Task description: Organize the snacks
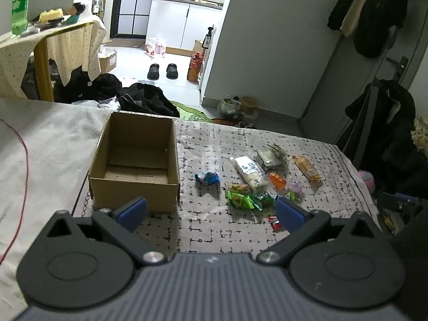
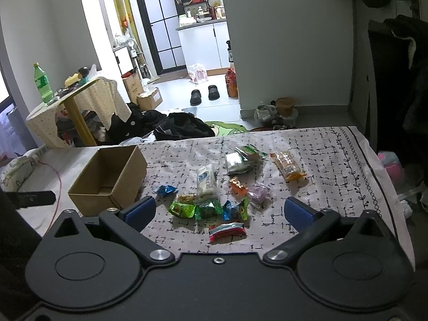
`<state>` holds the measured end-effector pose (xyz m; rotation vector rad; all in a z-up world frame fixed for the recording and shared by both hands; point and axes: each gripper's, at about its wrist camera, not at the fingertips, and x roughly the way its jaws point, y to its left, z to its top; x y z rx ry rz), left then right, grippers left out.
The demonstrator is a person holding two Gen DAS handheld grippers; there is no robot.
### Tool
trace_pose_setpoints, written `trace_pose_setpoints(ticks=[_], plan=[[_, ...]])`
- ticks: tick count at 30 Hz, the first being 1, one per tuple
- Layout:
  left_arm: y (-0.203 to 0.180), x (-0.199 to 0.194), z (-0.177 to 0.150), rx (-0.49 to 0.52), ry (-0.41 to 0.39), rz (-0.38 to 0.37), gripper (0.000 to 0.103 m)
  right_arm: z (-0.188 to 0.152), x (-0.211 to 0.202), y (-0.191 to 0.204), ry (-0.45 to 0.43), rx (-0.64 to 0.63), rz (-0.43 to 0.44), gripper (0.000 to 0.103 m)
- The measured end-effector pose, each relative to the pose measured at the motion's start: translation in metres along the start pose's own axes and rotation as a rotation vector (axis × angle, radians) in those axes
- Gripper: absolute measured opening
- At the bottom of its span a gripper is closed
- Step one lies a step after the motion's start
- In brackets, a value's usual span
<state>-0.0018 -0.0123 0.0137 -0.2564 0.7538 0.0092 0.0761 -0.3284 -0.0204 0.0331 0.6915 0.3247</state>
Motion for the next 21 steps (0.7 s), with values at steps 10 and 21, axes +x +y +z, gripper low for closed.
trace_pose_setpoints(ticks=[10,21], plan=[[-0.002,0.023,0.013,0.078,0.019,-0.045,0.102,-0.003,0.017,-0.006,0.039,0.017,-0.004,0.103],[-0.003,0.065,0.023,0.157,0.082,-0.118,0.102,-0.005,0.041,-0.010,0.073,0.018,-0.019,0.103]])
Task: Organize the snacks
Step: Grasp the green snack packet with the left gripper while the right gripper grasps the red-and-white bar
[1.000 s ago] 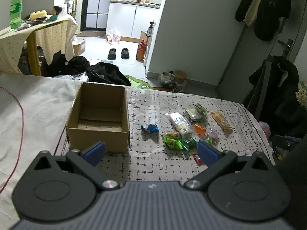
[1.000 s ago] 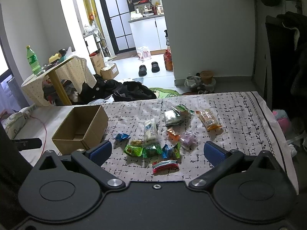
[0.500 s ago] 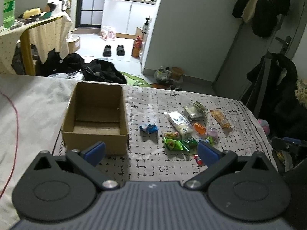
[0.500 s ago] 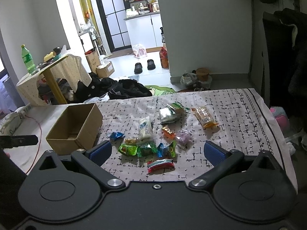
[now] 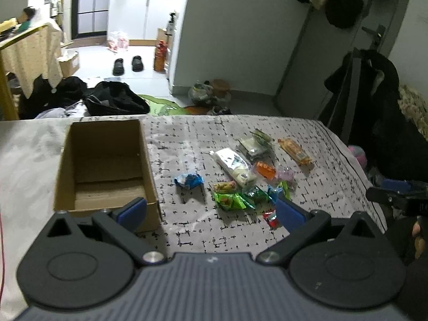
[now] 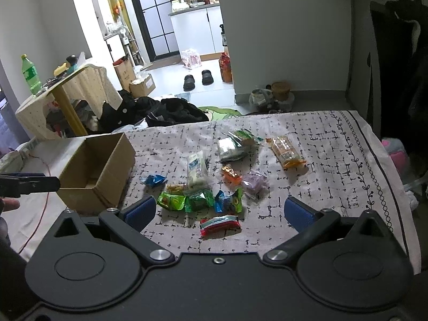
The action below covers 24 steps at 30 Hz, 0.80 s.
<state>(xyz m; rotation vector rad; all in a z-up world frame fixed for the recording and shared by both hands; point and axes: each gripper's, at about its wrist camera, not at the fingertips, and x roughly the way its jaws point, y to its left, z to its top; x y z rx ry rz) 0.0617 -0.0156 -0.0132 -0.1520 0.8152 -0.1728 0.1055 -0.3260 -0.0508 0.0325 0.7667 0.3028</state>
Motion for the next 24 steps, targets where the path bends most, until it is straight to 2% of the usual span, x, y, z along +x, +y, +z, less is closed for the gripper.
trace_pose_setpoints(ticks=[10,15,16,18,22,24], plan=[[0.000,0.034,0.016,0.070,0.022,-0.047,0.100,-0.004,0.027,-0.003,0.045,0.014,-0.016,0.101],[-0.007,0.059,0.016,0.135,0.058,-0.062,0.098,-0.008,0.045,-0.008,0.099,0.051,-0.012,0.090],[-0.009,0.063,0.015,0.146,0.062,-0.066,0.096,-0.009,0.049,-0.010,0.109,0.062,-0.009,0.089],[-0.012,0.075,0.014,0.162,0.075,-0.074,0.092,-0.011,0.056,-0.011,0.130,0.079,-0.005,0.080],[-0.017,0.098,0.012,0.191,0.103,-0.080,0.079,-0.014,0.069,-0.012,0.157,0.103,0.012,0.071],[-0.018,0.110,0.011,0.199,0.120,-0.096,0.075,-0.016,0.076,-0.011,0.178,0.125,0.022,0.062]])
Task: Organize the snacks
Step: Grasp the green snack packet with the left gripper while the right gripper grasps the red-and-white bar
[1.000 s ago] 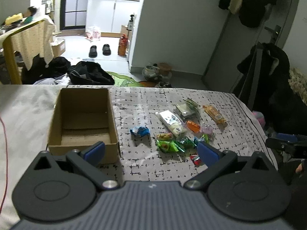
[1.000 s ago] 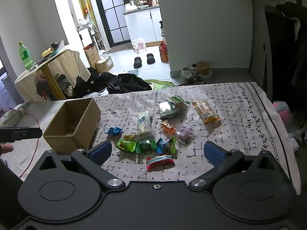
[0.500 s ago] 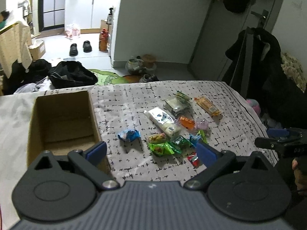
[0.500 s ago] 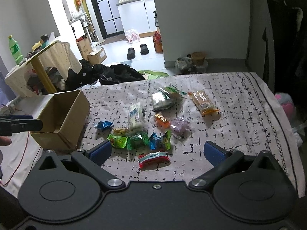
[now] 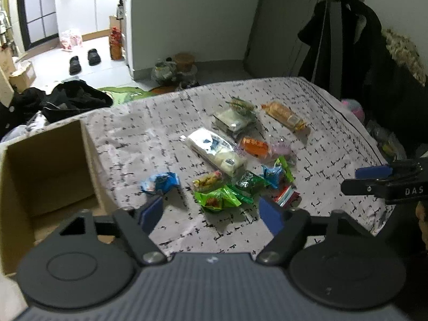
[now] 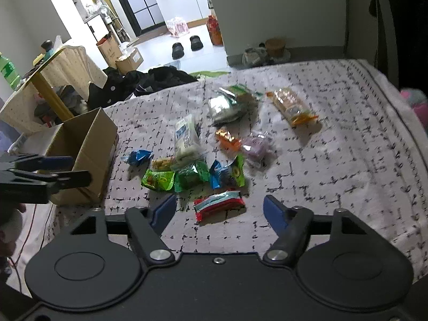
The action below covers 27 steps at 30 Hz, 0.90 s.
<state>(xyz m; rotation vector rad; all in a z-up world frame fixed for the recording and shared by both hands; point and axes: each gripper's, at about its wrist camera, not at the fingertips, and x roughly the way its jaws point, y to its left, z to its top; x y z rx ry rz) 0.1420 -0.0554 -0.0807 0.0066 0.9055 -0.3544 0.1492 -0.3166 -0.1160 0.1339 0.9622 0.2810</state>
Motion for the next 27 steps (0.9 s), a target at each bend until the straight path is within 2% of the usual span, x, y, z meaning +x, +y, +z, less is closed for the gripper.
trace_pose_setpoints(ticks=[2,6,12,17,27], plan=[[0.000,0.012,0.001,0.005,0.022,-0.015,0.069,-0.001,0.009,0.000,0.028,0.021,0.011,0.057],[-0.001,0.035,0.003,0.016,0.051,-0.027,0.064,-0.003,0.028,0.003,0.081,0.069,0.026,0.049],[-0.003,0.062,0.004,0.040,0.080,-0.036,0.060,-0.003,0.059,0.006,0.147,0.149,0.001,0.047],[-0.004,0.078,0.005,0.078,0.081,-0.047,0.054,-0.001,0.081,0.006,0.160,0.192,-0.042,0.047],[-0.006,0.115,0.010,0.098,0.098,-0.084,0.048,-0.001,0.110,0.001,0.166,0.241,-0.112,0.044]])
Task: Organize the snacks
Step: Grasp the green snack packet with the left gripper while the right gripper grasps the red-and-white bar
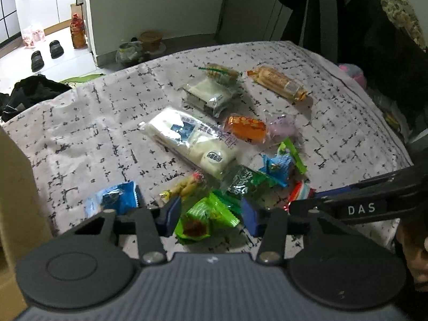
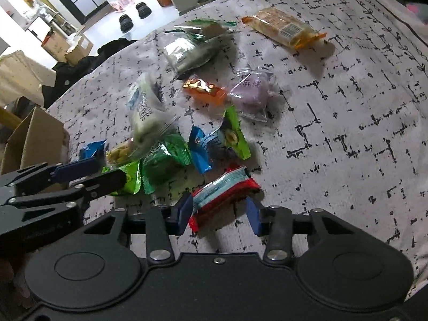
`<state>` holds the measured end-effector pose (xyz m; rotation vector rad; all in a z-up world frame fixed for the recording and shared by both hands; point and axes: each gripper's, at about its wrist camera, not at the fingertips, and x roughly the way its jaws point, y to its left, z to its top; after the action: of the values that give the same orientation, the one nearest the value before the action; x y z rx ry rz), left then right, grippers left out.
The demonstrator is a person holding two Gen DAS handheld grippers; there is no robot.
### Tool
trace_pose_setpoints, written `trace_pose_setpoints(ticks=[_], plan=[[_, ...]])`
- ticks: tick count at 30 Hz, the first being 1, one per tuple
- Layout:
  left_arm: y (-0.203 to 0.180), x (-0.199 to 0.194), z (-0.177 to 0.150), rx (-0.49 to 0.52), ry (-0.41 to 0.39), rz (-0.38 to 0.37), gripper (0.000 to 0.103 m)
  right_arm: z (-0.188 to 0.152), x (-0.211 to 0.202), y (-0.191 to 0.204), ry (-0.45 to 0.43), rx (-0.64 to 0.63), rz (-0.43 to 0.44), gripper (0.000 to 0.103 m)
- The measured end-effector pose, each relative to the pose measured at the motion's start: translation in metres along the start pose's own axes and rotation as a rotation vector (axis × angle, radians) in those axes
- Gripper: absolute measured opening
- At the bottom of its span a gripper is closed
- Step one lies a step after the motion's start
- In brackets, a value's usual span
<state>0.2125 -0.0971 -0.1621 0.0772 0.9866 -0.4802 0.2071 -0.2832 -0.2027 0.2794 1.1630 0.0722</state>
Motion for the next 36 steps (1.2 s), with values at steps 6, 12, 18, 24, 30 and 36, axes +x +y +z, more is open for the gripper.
trace_pose_setpoints(ticks=[6,12,18,24,30,36], plan=[[0.006,0.020,-0.003,-0.015,0.057,-0.003,0.048,0.003,0.006,0.010,-0.009,-0.031,-0.038,0.043],[0.005,0.015,-0.016,-0.033,0.075,0.012,0.048,0.001,0.004,0.009,-0.007,-0.062,-0.078,0.030],[0.002,0.004,-0.024,-0.049,0.080,0.030,0.052,-0.004,-0.006,-0.004,-0.003,-0.042,-0.111,0.027],[-0.003,-0.004,-0.029,-0.008,0.081,0.007,0.058,-0.018,-0.017,-0.008,0.003,-0.090,-0.141,0.028],[-0.005,-0.001,-0.034,-0.028,0.095,0.051,0.052,-0.025,-0.030,-0.003,-0.081,-0.148,-0.139,0.040],[-0.010,0.002,-0.034,-0.049,0.077,0.079,0.029,-0.015,-0.020,0.014,-0.120,-0.191,-0.153,0.048]])
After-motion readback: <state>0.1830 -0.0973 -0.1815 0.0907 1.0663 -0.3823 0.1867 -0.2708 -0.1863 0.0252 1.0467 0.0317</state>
